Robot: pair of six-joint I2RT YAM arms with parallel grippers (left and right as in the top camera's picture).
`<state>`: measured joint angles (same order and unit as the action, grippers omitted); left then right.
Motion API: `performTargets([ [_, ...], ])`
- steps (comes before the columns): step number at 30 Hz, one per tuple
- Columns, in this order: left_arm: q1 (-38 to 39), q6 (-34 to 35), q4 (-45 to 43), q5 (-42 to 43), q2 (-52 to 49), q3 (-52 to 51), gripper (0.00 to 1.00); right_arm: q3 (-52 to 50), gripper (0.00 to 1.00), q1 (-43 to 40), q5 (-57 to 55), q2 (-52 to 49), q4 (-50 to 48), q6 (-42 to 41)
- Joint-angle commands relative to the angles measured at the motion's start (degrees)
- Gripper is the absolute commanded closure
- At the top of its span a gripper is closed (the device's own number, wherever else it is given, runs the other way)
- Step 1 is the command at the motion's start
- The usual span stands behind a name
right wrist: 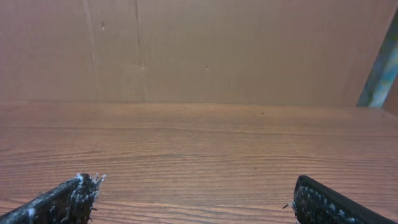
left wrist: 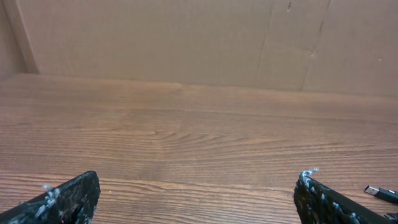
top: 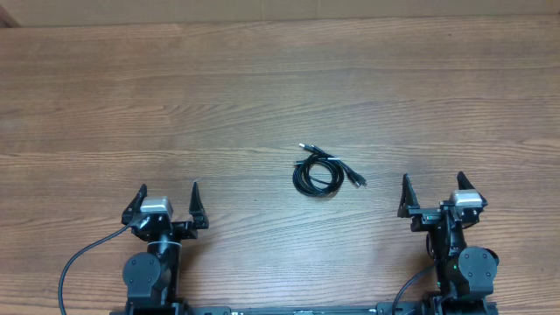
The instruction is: Untangle cables
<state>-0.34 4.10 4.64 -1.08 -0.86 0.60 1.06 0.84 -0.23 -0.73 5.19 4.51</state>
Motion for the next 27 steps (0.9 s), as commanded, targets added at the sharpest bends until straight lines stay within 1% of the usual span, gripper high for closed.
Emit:
performTargets([
  [1, 0.37, -0.9, -0.22, 0.68, 0.57, -0.33, 0.0, -0.61, 0.0, 0.22, -0.07, 0.55, -0.37, 0.28],
  [15, 0.37, -0.9, -0.22, 0.68, 0.55, -0.33, 0.0, -0.61, 0.0, 0.22, -0.07, -0.2, -0.37, 0.28],
  [17, 0.37, 0.37, -0.85, 1.33, 0.57, -0.33, 0.01, -0.61, 0.0, 0.22, -0.07, -0.2, -0.37, 0.28],
  [18, 0.37, 2.08, -1.07, 2.64, 0.57, -0.33, 0.01, -0.61, 0.0, 0.22, -0.07, -0.2, -0.37, 0.28],
  [20, 0.37, 5.31, -2.91, 8.15, 0.57, -0.33, 0.01, -0.61, 0.0, 0.22, -0.07, -0.2, -0.37, 0.28],
  [21, 0.37, 6.27, -5.57, 12.17, 0.57, -0.33, 0.0, -0.61, 0.0, 0.22, -0.07, -0.2, -0.37, 0.28],
  [23, 0.37, 6.43, -14.38, 22.45, 0.57, -0.07, 0.0, -0.61, 0.0, 0.22, -0.07, -0.2, -0.37, 0.28],
  [24, 0.37, 7.28, -18.36, 25.0, 0.55, 0.63, 0.0, -0.61, 0.0, 0.22, -0.09, -0.2, -0.37, 0.28],
  [25, 0.37, 9.01, -20.44, 24.92, 0.52, 1.9, 0.01, -0.61, 0.0, 0.22, -0.09, -0.2, -0.37, 0.28],
  [27, 0.33, 10.73, -18.73, 23.26, -0.07, 6.56, 0.0, -0.61, 0.0, 0.22, -0.07, -0.2, -0.37, 0.28],
])
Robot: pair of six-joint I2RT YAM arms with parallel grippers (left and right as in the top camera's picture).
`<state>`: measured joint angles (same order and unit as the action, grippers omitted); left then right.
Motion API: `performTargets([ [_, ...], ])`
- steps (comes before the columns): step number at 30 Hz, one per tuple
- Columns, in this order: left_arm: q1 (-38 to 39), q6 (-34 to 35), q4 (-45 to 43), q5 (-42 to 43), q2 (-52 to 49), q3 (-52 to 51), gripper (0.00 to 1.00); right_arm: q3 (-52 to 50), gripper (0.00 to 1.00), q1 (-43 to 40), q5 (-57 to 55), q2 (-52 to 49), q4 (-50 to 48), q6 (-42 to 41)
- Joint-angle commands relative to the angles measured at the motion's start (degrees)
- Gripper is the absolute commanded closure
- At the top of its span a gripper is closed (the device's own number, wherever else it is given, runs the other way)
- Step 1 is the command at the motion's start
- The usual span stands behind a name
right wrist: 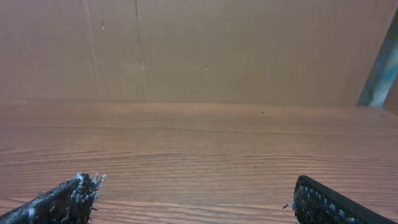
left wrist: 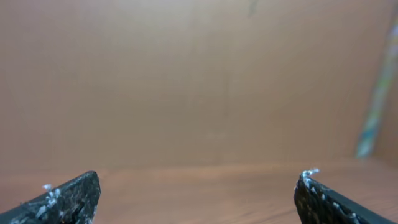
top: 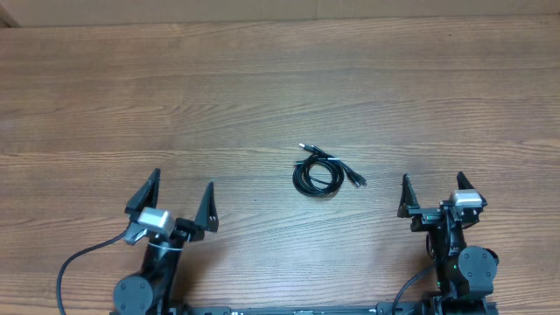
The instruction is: Untangle cables
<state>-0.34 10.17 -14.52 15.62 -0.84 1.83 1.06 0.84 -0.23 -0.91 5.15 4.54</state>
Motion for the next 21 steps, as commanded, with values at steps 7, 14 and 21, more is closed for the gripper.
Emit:
performTargets([
  [7, 0.33, -5.66, 33.18, 9.51, -19.06, 38.64, 0.0, -0.61, 0.0, 0.22, -0.07, -0.02, -0.33, 0.26],
  [14, 0.37, -6.78, 73.07, 21.24, -48.59, 73.48, 0.01, -0.61, 0.0, 0.22, -0.07, -0.02, -0.33, 0.26],
  [21, 3.28, -6.97, 82.44, 25.07, -64.04, 76.08, 0.0, -0.61, 0.0, 0.22, -0.07, -0.02, -0.33, 0.26],
])
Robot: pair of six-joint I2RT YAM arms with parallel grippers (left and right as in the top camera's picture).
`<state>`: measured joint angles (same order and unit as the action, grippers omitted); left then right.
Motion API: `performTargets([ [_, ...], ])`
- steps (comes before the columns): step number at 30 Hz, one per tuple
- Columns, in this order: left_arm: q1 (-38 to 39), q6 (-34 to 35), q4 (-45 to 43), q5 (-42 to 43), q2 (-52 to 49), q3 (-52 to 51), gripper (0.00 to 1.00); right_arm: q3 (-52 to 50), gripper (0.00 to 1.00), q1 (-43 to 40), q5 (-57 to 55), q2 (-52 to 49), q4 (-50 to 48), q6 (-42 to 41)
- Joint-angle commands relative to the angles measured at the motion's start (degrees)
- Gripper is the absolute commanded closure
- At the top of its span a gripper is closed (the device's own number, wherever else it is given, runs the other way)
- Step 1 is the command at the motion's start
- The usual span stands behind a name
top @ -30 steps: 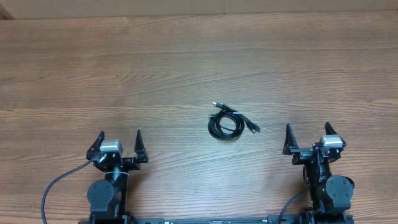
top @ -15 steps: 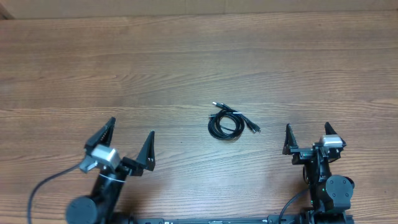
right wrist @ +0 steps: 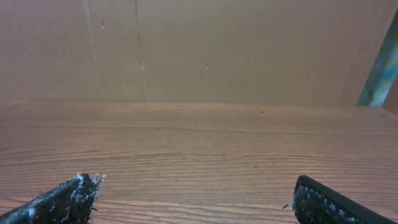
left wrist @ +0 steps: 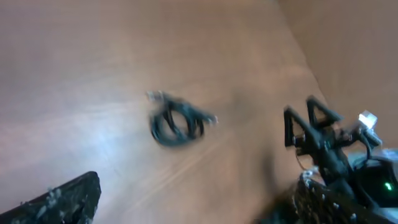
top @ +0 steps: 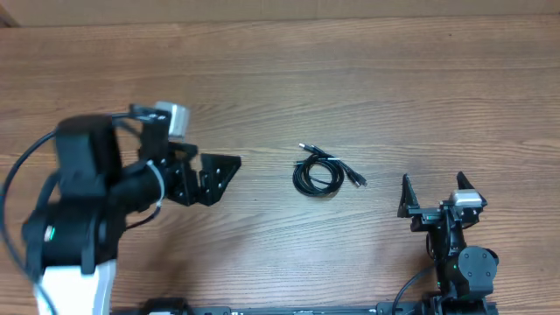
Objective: Untangle cables
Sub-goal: 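Move both grippers toward the black cable coil from either side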
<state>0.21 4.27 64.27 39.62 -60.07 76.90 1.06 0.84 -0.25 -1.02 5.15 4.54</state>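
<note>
A small black cable bundle [top: 318, 173] lies coiled and tangled on the wooden table [top: 367, 79], right of centre, with its plug ends sticking out. The blurred left wrist view shows the cable bundle [left wrist: 178, 121] ahead and below. My left gripper [top: 224, 178] is raised above the table left of the bundle, pointing toward it, open and empty. The left gripper [left wrist: 196, 199] shows only its two wide-apart fingertips [left wrist: 65, 198]. My right gripper [top: 431, 194] rests low at the front right, open and empty, right of the bundle. The right gripper [right wrist: 196, 199] faces bare wood; no cable shows there.
A brown cardboard wall [right wrist: 199, 50] stands behind the table's far edge. The right arm [left wrist: 323, 134] appears in the left wrist view beyond the bundle. The left arm's body [top: 79, 210] and its grey lead hang over the table's left front.
The left arm has risen from its low place at the front left and now points right and downward at the cable bundle. The right arm has not moved.
Both arms first sat low at the front edge, grippers open, the bundle between them further in. Then the left gripper had tilted upward toward the back wall. Now it is raised and turned toward the bundle, while the bundle and right arm stay put.
</note>
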Motion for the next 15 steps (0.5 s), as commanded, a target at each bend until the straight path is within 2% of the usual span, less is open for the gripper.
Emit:
performTargets([
  [1, 4.31, -1.07, 5.22, -1.55, -6.45, 1.01, 0.0, -0.61, 0.0, 0.22, -0.04, 0.09, -0.33, 0.26],
  [6, 13.42, 2.73, 7.85, -13.7, -13.53, 0.98, 0.0, -0.61, 0.0, 0.22, -0.04, 0.09, -0.33, 0.26],
  [9, 17.09, 3.65, 7.15, -15.98, -17.29, 0.98, 0.01, -0.61, 0.0, 0.24, 0.61, 0.09, -1.62, -0.33],
  [10, 17.77, 3.65, 6.99, -16.26, -18.43, 0.98, 0.0, -0.61, 0.0, 0.24, 4.15, 0.09, -2.43, -3.13],
  [15, 18.8, 3.69, 3.89, -16.17, -24.9, 0.98, 0.0, -0.59, 0.0, 0.28, 33.05, -0.07, -2.43, -27.8],
])
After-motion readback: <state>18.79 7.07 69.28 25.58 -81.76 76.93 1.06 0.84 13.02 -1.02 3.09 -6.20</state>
